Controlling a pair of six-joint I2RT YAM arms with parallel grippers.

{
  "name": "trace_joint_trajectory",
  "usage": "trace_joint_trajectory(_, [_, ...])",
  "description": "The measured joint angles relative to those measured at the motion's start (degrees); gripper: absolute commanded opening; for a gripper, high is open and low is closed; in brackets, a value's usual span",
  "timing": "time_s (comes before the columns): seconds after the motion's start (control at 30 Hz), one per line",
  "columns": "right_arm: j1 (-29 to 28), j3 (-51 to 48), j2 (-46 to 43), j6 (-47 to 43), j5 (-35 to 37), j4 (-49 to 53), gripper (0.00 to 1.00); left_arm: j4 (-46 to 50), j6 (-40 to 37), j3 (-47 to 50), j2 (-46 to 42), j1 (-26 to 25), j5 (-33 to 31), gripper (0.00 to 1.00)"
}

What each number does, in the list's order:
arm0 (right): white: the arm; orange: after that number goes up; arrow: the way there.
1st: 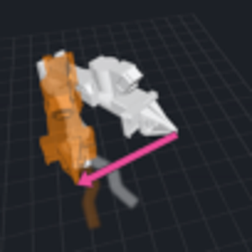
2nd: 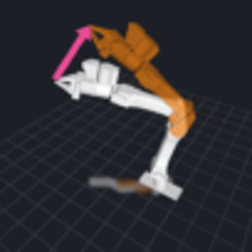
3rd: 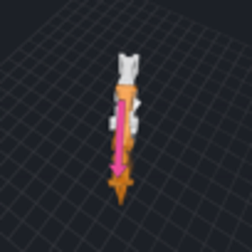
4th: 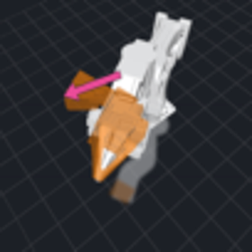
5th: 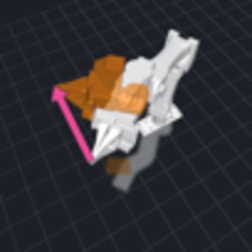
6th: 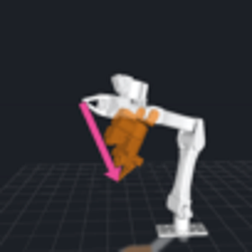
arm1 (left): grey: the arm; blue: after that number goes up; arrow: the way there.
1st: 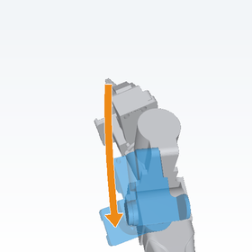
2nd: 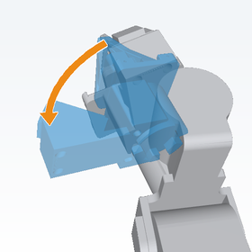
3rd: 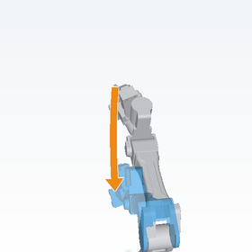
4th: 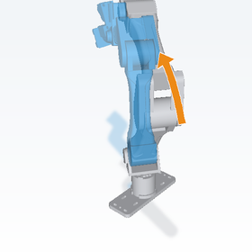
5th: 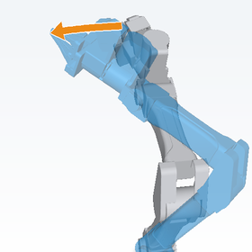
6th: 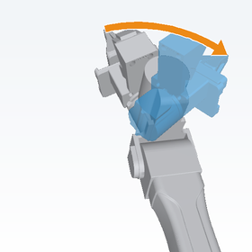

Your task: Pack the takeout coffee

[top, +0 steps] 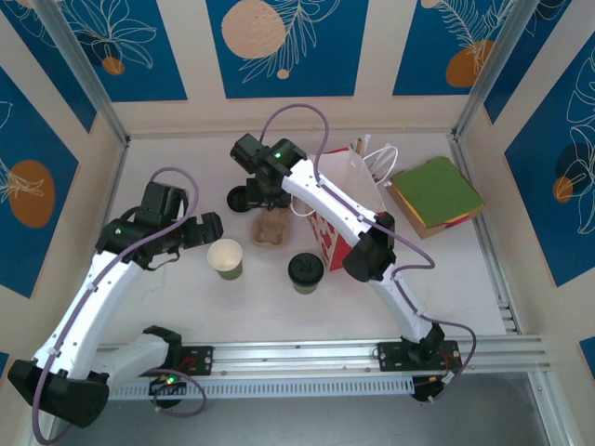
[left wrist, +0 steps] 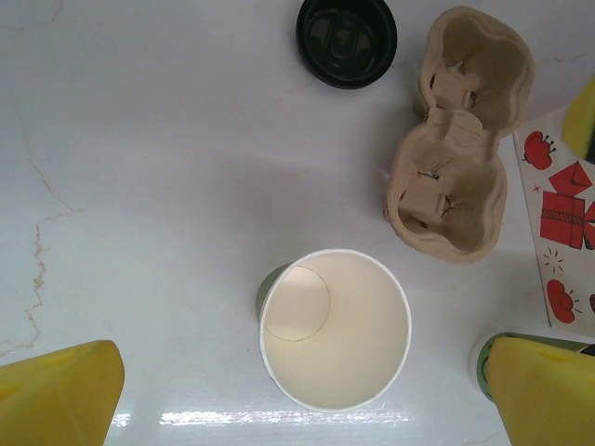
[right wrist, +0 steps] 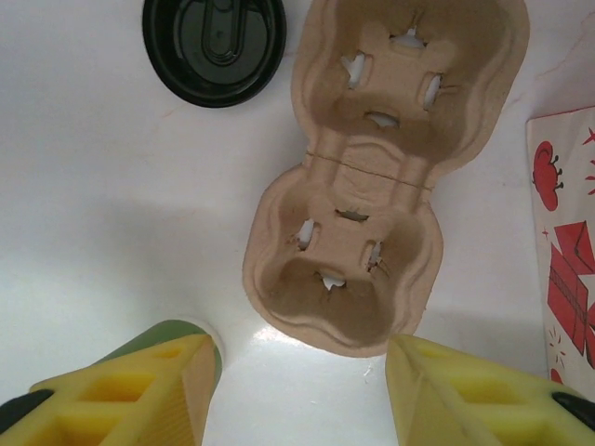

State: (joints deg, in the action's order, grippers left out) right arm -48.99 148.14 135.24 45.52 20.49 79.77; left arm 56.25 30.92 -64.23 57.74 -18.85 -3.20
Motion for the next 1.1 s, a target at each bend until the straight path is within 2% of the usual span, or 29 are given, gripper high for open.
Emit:
trace_joint_trajectory(0.7, [3.7, -5.9, 4.0, 6.1, -3.2, -2.6, 0.46, 0.0, 0.1, 2.0, -1.3, 0.0, 0.2, 1.00])
trace_joint_trajectory(1.1, [4.9, -6.2, 6.4, 9.2, -4.9, -5.2, 0.43, -0.2, 0.1, 3.5, -2.0, 0.1, 1.3, 1.00])
